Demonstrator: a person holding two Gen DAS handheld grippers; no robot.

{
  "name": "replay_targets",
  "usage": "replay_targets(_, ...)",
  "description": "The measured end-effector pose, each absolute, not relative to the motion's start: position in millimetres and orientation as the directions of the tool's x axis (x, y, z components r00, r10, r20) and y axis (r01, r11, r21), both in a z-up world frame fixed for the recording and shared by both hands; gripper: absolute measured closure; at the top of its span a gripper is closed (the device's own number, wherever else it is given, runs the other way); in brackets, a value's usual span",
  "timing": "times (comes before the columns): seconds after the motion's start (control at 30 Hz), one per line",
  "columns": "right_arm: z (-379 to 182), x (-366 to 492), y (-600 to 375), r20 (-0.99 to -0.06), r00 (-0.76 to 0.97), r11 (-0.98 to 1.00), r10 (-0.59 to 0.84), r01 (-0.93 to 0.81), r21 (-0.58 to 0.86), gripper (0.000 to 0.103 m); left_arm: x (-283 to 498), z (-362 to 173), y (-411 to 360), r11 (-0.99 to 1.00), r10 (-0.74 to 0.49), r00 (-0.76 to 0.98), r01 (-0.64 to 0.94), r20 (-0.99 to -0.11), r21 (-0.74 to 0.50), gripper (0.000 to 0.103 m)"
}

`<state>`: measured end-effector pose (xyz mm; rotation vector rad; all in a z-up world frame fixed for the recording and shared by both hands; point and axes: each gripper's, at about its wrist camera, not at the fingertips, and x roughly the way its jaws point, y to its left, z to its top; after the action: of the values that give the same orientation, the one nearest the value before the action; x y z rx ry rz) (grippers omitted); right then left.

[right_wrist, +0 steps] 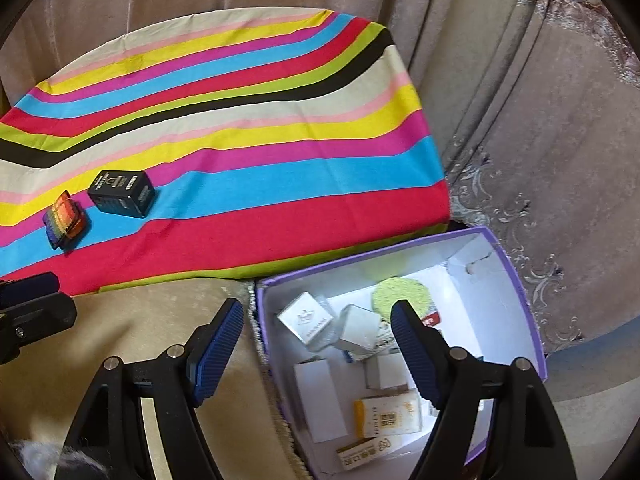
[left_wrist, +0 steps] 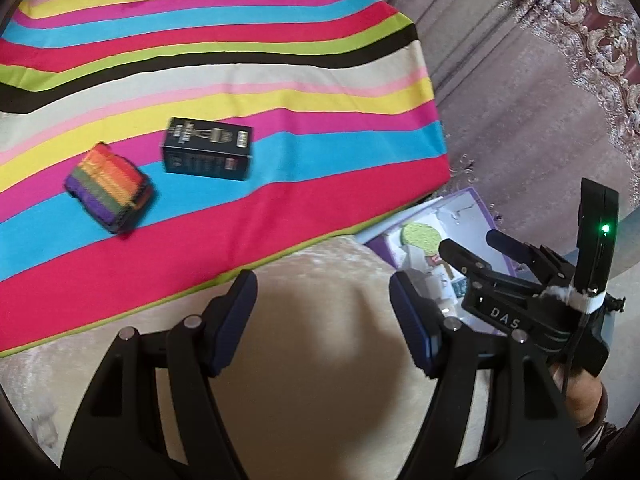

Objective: Organize objects
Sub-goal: 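Move both open grippers back over the striped cloth, then grasp the rainbow strap with the left gripper while the right grasps the black DORMI box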

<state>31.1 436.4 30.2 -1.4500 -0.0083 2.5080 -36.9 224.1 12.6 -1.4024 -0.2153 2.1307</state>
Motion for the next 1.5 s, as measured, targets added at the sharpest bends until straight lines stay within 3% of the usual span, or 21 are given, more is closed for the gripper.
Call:
replay_targets(0.73, 11.2, -27.6, 375.8, -0.896, -0.438, -0.996, 0.078, -0.062, -0.056, 0.026, -76.0, -3.0, 145.4, -0.902, 0.417, -0.345, -0.272, -0.841, -0.335, 0.029)
replay_targets(0.87, 10.0, -35.7, 364.1, -0.899, -0.435, -0.999, 0.054, -0.028, -0.046, 0.026, -87.6, -6.0, 136.3, -0.916, 0.382, -0.359, -0.265, -0.852, -0.299, 0.021)
replay_targets(0.93, 9.3, -39.8, 358.9, -0.902, -0.430, -0.999, 0.032, -0.011, -0.031, 0.026, -94.7, -7.2, 133.7, -0.927, 0.348, -0.372, -0.275, -0.861, -0.256, 0.012)
replay_targets(1.07, 6.6, -48.4, 347.7, -0.908, -0.419, -1.000, -0.012, 0.024, 0.002, 0.022, -109.9, -12.0, 134.9, -0.938, 0.270, -0.396, -0.314, -0.878, -0.147, 0.006)
replay_targets(1.5, -2.5, -70.0, 329.8, -0.923, -0.370, -0.994, -0.110, 0.042, 0.102, 0.017, -158.6, -48.7, 160.1, -0.870, 0.153, -0.336, -0.492, -0.929, 0.035, 0.001)
